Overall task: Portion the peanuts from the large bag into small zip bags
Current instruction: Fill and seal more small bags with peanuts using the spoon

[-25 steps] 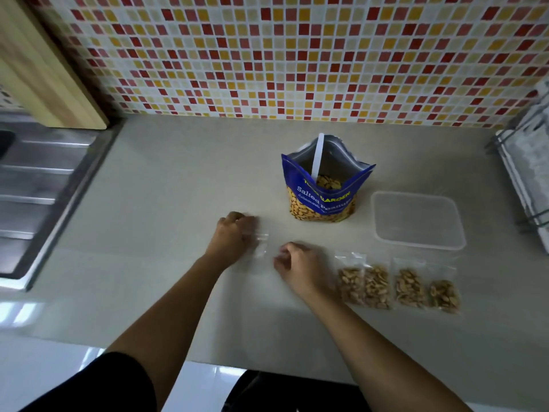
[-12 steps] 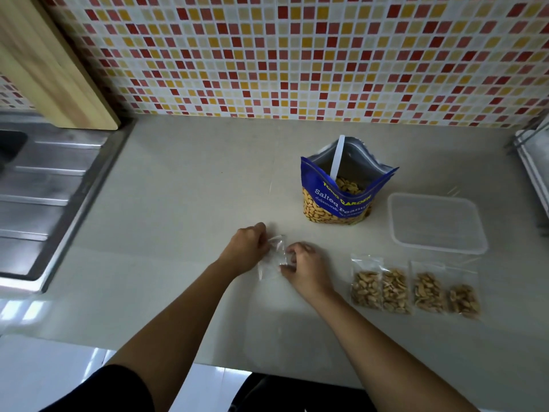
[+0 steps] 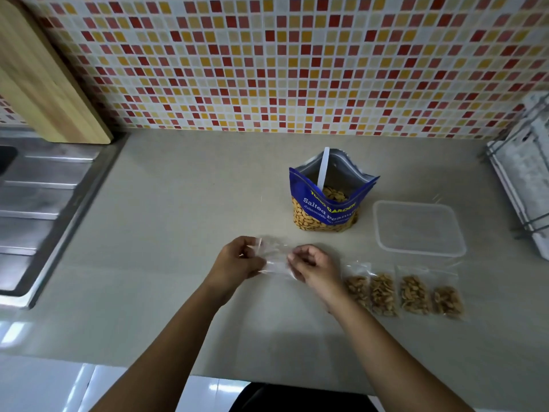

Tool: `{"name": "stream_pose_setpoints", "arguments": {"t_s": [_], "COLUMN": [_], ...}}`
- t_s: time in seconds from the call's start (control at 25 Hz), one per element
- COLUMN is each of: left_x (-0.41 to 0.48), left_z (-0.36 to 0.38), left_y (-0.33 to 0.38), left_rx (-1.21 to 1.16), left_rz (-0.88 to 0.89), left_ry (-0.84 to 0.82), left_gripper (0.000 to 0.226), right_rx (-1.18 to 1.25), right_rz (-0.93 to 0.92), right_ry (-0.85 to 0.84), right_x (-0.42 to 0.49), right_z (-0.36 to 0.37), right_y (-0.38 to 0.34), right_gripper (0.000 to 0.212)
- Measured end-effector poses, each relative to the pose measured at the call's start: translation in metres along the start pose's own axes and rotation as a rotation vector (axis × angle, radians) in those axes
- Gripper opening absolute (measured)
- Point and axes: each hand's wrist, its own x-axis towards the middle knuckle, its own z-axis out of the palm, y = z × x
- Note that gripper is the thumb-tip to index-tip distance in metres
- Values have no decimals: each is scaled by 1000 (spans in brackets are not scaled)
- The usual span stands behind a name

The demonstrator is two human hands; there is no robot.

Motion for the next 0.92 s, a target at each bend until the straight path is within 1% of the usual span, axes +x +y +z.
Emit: {"name": "stream_pose_setpoints", "arguments": {"t_s": [0.08,0.16,0.24,0.32,0.36,0.44,0.52,0.6,0.68,0.76,0.92], "left_x": [-5,-8,-11,-14,-16,-22,-30,-36,-40,-41,-45], "left_z": [7,17,26,35,40,47,54,61,69,74,85], "left_y": [-3,-6,-7,-4,-2,2,6,10,13,16,26], "left_rx": [13,-1,-68,-185,-271,-476,-618,-708,-756,-756,-793], "left_rz": [19,18,-1,-28,-44,-97,-145,-169,-182,-182,-184], "left_ry": [17,11,-6,-27,-52,-126,-195,-221,-200,-172,-172], "left_gripper": [15,16,17,9,8,16,20,22,22,19,21], "right_rx": [-59,-124,-181,-215,-196,-123,-46,-15,-14,20,92], "right_rz": [-74,-125,-164,-195,-197,-192,-188,-196,-210,-225,-231], "right_ry": [19,20,21,54,70,81,71,63,75,110,162], "right_x": [-5,-12,-17,-20,-23,-28,-34,-39,-45,-50,-54], "right_z": [-5,-11,-18,-27,-33,-45,-54,-60,-65,-67,-70], "right_y": [-6,-14,-21,-27,-29,-33,-37,-41,-43,-44,-45], "right_gripper": [13,14,18,16,14,10,14,18,20,19,18]}}
